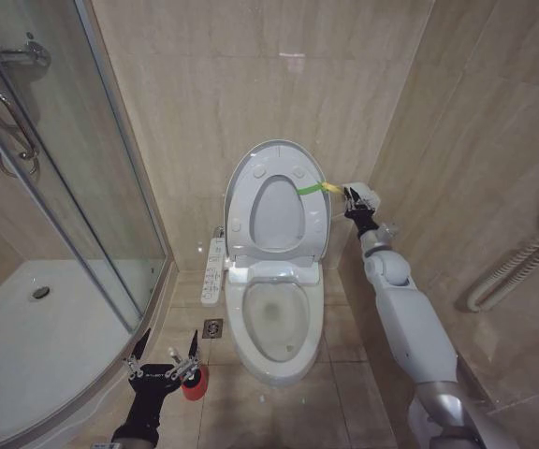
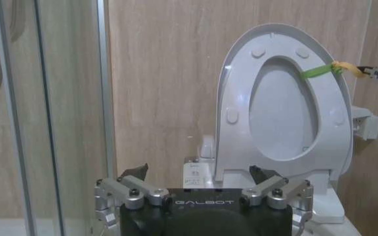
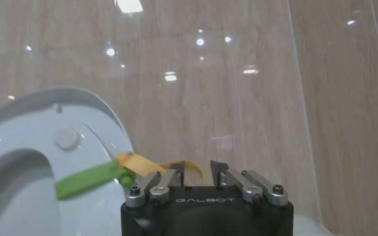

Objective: Open the toilet lid, clean the toilet bowl with a toilet brush, close the toilet lid, and flush.

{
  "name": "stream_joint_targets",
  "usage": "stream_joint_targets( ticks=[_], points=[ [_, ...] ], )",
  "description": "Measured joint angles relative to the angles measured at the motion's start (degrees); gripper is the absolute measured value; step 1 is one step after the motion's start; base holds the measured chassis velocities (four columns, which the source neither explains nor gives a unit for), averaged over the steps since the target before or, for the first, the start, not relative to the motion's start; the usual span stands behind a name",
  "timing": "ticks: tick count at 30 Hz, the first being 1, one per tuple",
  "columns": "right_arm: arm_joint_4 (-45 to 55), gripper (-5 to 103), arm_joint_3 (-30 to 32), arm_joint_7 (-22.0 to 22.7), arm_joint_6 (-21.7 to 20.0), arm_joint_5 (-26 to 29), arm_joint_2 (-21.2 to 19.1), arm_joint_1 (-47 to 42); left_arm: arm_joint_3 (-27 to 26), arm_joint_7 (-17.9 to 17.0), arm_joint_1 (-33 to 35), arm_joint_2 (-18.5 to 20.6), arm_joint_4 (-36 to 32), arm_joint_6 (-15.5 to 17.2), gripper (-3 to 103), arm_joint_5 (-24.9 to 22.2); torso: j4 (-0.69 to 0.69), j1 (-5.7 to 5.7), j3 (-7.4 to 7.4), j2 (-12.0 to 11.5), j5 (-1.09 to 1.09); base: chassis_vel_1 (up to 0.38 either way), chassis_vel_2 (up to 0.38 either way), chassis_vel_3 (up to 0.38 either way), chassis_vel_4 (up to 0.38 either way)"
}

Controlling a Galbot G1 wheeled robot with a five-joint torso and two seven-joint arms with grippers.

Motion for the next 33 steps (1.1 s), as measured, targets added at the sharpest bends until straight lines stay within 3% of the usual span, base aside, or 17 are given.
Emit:
stream_joint_targets(
  ticks=[5, 6, 10, 11, 16, 17, 24, 33],
  points=[
    [3.9, 22, 0.2, -0.4, -0.1, 1.2, -0.6, -2.2, 0.0, 0.0, 0.0, 0.0, 0.0, 0.0, 100, 0.0, 0.0, 0.0, 0.0, 0.0, -0.01, 0.0, 0.0, 0.0, 0.0],
    [4.7, 49, 0.3, -0.5, -0.1, 1.3, -0.8, -2.7, 0.0, 0.0, 0.0, 0.0, 0.0, 0.0, 100, 0.0, 0.01, 0.0, 0.0, 0.0, 0.0, 0.0, 0.0, 0.0, 0.0],
    [8.6, 49, 1.0, -0.5, -0.1, 2.5, -1.7, -6.2, 0.0, 0.0, 0.0, 0.0, 0.0, 0.0, 100, 0.0, 0.01, 0.0, 0.0, 0.0, 0.0, 0.0, 0.0, 0.0, 0.0],
    [10.1, 77, 1.3, -0.2, -0.2, 2.8, -1.9, -7.7, 0.0, 0.0, 0.0, 0.0, 0.0, 0.0, 100, 0.0, 0.0, 0.0, 0.0, 0.0, 0.0, 0.0, 0.0, 0.0, 0.0],
    [17.6, 77, 2.7, 2.2, -2.9, 3.4, -3.3, -15.8, 0.0, 0.0, 0.0, 0.0, 0.0, 0.0, 100, 0.0, -0.01, 0.0, -0.01, 0.0, 0.01, 0.0, 0.0, 0.0, 0.0],
    [18.6, 99, 3.0, 2.3, -3.1, 3.3, -3.4, -17.1, 0.0, 0.0, 0.0, 0.0, 0.0, 0.0, 100, 0.0, -0.01, -0.01, -0.01, 0.0, 0.0, 0.0, 0.0, 0.0, 0.0],
    [26.2, 99, 4.3, 4.0, -3.4, 2.0, -4.0, -25.3, 0.0, 0.0, 0.0, 0.0, 0.0, 0.0, 100, 0.0, 0.0, -0.01, -0.01, 0.0, -0.01, 0.0, 0.0, 0.0, 0.0],
    [36.5, 100, 4.6, 5.0, -4.5, -0.7, -1.6, -36.3, 0.0, 0.0, 0.0, 0.0, 0.0, 0.0, 100, 0.0, 0.0, -0.01, -0.01, 0.0, -0.01, 0.0, 0.0, 0.0, 0.0]
  ],
)
